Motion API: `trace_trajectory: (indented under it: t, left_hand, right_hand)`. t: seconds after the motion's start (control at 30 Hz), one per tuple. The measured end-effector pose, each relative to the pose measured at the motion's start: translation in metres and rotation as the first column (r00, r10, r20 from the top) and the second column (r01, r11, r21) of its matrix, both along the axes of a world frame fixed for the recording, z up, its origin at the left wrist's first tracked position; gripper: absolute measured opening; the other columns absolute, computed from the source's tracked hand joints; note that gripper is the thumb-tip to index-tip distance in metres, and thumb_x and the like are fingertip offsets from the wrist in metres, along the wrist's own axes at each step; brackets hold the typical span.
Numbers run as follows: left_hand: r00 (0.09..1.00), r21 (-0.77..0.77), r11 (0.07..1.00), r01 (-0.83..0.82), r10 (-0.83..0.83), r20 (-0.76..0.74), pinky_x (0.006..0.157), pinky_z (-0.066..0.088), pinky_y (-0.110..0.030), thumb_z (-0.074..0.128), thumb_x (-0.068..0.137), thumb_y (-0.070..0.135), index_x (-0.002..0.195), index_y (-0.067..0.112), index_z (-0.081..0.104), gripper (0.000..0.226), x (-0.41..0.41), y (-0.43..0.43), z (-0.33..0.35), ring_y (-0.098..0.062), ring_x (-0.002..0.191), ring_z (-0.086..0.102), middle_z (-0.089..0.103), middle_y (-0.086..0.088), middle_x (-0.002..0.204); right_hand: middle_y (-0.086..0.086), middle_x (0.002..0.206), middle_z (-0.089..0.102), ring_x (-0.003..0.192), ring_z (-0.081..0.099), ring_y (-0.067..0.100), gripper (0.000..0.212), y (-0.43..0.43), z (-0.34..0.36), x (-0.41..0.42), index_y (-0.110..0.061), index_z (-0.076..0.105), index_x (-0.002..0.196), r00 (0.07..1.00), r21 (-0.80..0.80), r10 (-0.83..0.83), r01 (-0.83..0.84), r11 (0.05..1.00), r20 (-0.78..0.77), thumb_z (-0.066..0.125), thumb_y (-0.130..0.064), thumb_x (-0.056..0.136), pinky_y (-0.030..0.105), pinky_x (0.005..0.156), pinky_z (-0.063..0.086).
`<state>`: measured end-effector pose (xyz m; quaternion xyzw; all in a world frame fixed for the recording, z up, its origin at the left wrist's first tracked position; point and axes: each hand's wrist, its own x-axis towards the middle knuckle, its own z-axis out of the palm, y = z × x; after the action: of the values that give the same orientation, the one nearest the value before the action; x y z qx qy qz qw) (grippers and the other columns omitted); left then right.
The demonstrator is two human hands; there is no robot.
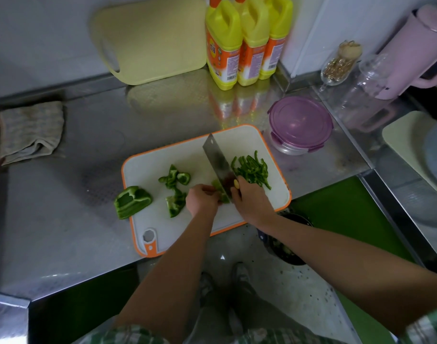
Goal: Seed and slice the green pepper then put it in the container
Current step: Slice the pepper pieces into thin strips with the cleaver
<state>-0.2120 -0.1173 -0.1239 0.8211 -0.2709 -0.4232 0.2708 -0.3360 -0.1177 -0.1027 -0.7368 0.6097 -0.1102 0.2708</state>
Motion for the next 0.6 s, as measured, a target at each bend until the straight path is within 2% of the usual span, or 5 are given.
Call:
trace_trajectory:
  t: [0.17,0.33,0.5,0.6]
  left_hand:
    - [0.999,0.013,0.999,-0.030,0.030,0.011,0.080,0.058,-0.036,0.078,0.079,0.019,0.094,0.014,0.072,0.017,-0.0058,-0.0002,0.0000,-0.024,0.085,0.070,0.074,-0.007,0.091]
    - [0.998,0.017,0.998,-0.059,0.059,-0.026,0.081,0.059,-0.036,0.079,0.079,0.019,0.095,0.011,0.072,0.019,-0.0056,-0.0007,-0.0010,-0.023,0.080,0.072,0.074,-0.008,0.086]
    - [0.996,0.019,0.997,-0.079,0.080,-0.034,0.077,0.057,-0.030,0.078,0.080,0.017,0.096,0.009,0.073,0.019,-0.0052,-0.0017,0.0001,-0.020,0.076,0.069,0.073,-0.006,0.083]
    - [0.997,0.026,0.997,-0.073,0.073,-0.033,0.079,0.058,-0.033,0.078,0.080,0.016,0.096,0.009,0.074,0.018,-0.0056,-0.0023,0.0005,-0.023,0.082,0.070,0.074,-0.008,0.086]
  right_hand:
    - [0.004,0.070,0.047,0.066,0.055,0.027,0.019,0.0060,-0.0015,-0.0019,-0.003,0.050,0.100,0.999,0.013,0.014,-0.013,1.000,-0.032,0.042,-0.020,0.100,0.031,0.055,0.033]
    - [-0.005,0.065,0.036,0.065,0.045,0.020,0.014,0.0108,-0.0028,-0.0039,-0.012,0.040,0.090,0.999,0.035,0.033,-0.032,0.999,-0.030,0.041,-0.021,0.101,0.031,0.059,0.031]
    - [-0.002,0.067,0.039,0.065,0.045,0.020,0.014,0.0109,-0.0040,-0.0005,-0.012,0.040,0.091,0.999,0.064,0.032,-0.029,0.998,-0.044,0.039,-0.021,0.101,0.030,0.056,0.029]
    - [0.004,0.073,0.046,0.066,0.047,0.022,0.014,0.0101,-0.0060,0.0017,-0.012,0.040,0.092,0.997,0.084,0.038,-0.033,0.996,-0.065,0.038,-0.021,0.102,0.030,0.058,0.032]
